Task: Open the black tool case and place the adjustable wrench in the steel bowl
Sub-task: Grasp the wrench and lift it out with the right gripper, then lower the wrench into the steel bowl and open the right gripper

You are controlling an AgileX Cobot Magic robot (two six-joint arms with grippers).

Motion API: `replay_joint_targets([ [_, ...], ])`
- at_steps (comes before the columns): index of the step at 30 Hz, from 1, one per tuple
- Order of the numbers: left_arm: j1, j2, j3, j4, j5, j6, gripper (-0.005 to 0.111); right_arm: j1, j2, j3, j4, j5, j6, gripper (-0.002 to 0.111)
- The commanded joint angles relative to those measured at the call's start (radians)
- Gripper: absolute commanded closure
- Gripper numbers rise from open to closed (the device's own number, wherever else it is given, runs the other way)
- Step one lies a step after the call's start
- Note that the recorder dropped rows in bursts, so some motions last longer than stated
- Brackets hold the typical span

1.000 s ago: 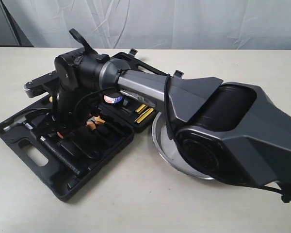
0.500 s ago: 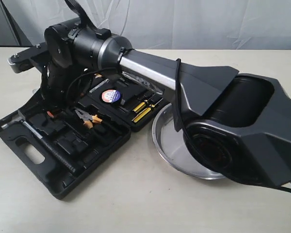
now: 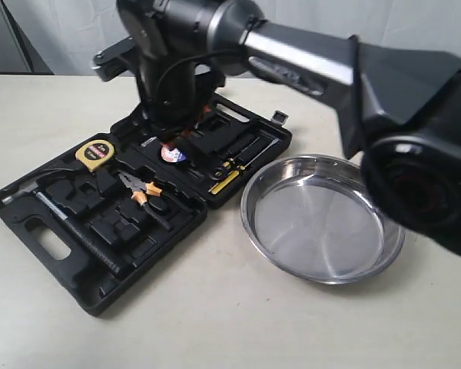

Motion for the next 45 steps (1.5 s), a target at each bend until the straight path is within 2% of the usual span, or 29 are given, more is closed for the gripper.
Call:
replay_joint_targets([
  [1, -0.002, -0.004, 0.002, -0.001, -0.007, -0.001, 0.107, -0.091, -0.175, 0.260, -0.022, -0.106, 0.043, 0.108],
  [5, -0.002, -0.004, 0.002, -0.001, -0.007, -0.001, 0.107, -0.170, -0.336, 0.577, -0.017, -0.245, 0.086, 0.108],
  [8, -0.002, -0.004, 0.002, -0.001, -0.007, -0.001, 0.107, -0.227, -0.414, 0.749, 0.005, -0.296, 0.093, 0.108],
  [12, -0.002, -0.004, 0.002, -0.001, -0.007, -0.001, 0.107, -0.307, -0.419, 0.881, 0.047, -0.383, 0.093, 0.108],
  [15, -0.002, -0.004, 0.002, -0.001, -0.007, -0.001, 0.107, -0.338, -0.385, 0.916, 0.052, -0.430, 0.089, 0.108],
  [23, -0.002, -0.004, 0.002, -0.001, -0.007, -0.001, 0.107, -0.339, -0.281, 0.923, 0.049, -0.521, 0.087, 0.108],
  [29, -0.002, -0.004, 0.002, -0.001, -0.007, -0.001, 0.107, -0.339, -0.243, 0.923, 0.070, -0.520, 0.094, 0.107],
  [31, -0.002, -0.004, 0.002, -0.001, -0.007, -0.001, 0.107, -0.339, -0.247, 0.923, 0.072, -0.518, 0.094, 0.099],
  [34, -0.002, -0.004, 0.002, -0.001, -0.007, -0.001, 0.107, -0.339, -0.264, 0.923, 0.072, -0.465, 0.092, 0.077],
  [37, -0.002, -0.004, 0.002, -0.001, -0.007, -0.001, 0.107, -0.339, -0.314, 0.923, 0.074, -0.448, 0.082, 0.067],
  [43, -0.002, -0.004, 0.002, -0.001, -0.007, -0.001, 0.107, -0.339, -0.518, 0.927, 0.079, -0.387, 0.088, 0.069],
  [44, -0.002, -0.004, 0.002, -0.001, -0.007, -0.001, 0.107, -0.336, -0.567, 0.944, 0.079, -0.379, 0.088, 0.072],
  [45, -0.002, -0.004, 0.002, -0.001, -0.007, -0.001, 0.107, -0.331, -0.626, 0.974, 0.079, -0.377, 0.088, 0.080],
])
